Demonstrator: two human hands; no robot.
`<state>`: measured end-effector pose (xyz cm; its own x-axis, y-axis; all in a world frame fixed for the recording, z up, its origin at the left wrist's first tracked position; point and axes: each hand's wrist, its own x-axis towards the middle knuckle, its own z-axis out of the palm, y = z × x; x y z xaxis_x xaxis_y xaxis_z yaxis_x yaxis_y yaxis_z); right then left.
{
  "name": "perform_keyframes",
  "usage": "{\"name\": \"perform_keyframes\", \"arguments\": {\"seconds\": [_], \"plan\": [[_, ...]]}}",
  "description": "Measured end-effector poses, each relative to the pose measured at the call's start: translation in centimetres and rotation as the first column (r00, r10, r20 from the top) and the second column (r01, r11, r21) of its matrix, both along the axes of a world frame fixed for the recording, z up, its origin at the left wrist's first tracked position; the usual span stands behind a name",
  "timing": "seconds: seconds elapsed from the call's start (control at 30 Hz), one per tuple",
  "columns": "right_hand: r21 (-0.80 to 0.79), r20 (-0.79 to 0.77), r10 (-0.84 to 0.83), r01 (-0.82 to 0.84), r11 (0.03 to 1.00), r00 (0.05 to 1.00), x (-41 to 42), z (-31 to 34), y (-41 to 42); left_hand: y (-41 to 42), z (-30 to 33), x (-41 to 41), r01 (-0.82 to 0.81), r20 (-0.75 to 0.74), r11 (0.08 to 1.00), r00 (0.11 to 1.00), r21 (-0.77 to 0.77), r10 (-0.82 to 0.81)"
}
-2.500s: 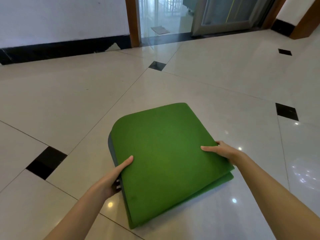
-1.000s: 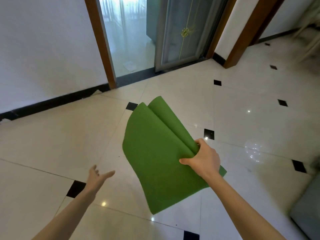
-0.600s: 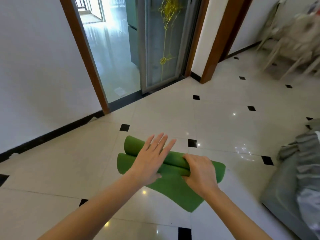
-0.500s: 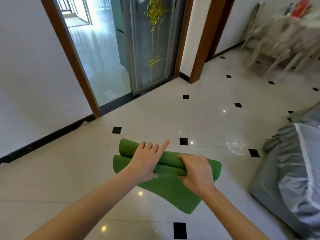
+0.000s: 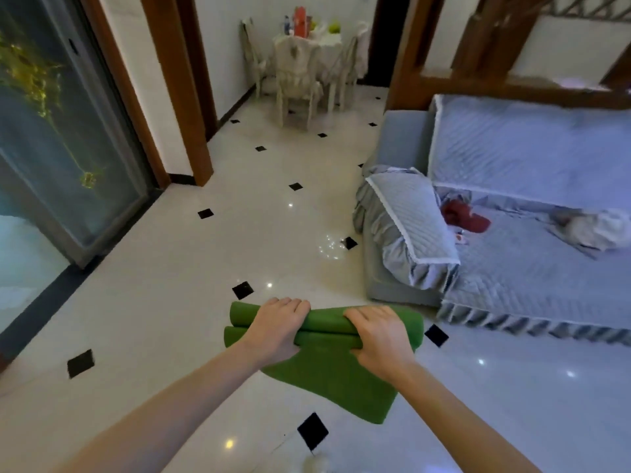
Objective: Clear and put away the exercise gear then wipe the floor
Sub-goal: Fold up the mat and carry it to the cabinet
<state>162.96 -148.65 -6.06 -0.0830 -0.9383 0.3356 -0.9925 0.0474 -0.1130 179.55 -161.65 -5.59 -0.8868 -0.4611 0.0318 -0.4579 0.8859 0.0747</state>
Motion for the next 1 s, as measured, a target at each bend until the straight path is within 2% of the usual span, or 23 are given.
{"name": "perform_keyframes", "arguments": {"seconds": [0.17,0.3,0.4,0.57,0.73,1.0], "plan": [[0.001,-0.002,-0.295,0.295,0.955,0.955,-4.7,0.7,8.5,3.9,0.7,-8.4,0.315,-0.041,0.949,0.948,-0.023,-0.316],[0.006,-0.029,-0.481,0.481,0.877,0.876,-8.5,0.8,15.6,9.1,1.6,-15.5,0.482,-0.057,0.863,0.868,-0.15,-0.494],[-0.015,-0.026,-0.577,0.577,0.817,0.816,-11.3,0.3,20.8,13.4,1.4,-20.6,0.583,-0.083,0.797,0.796,-0.159,-0.599],[-0.008,-0.022,-0.698,0.698,0.716,0.716,-16.9,-0.4,29.0,20.6,0.7,-29.2,0.711,-0.074,0.687,0.685,-0.152,-0.725],[-0.056,-0.015,-0.781,0.78,0.624,0.624,-22.7,-1.4,37.4,28.1,-0.6,-38.0,0.808,-0.186,0.58,0.558,-0.099,-0.809],[-0.238,-0.083,-0.88,0.848,0.474,0.468,-29.7,-1.6,47.6,38.3,-1.6,-48.4,0.9,-0.324,0.428,0.381,-0.087,-0.866]]}}
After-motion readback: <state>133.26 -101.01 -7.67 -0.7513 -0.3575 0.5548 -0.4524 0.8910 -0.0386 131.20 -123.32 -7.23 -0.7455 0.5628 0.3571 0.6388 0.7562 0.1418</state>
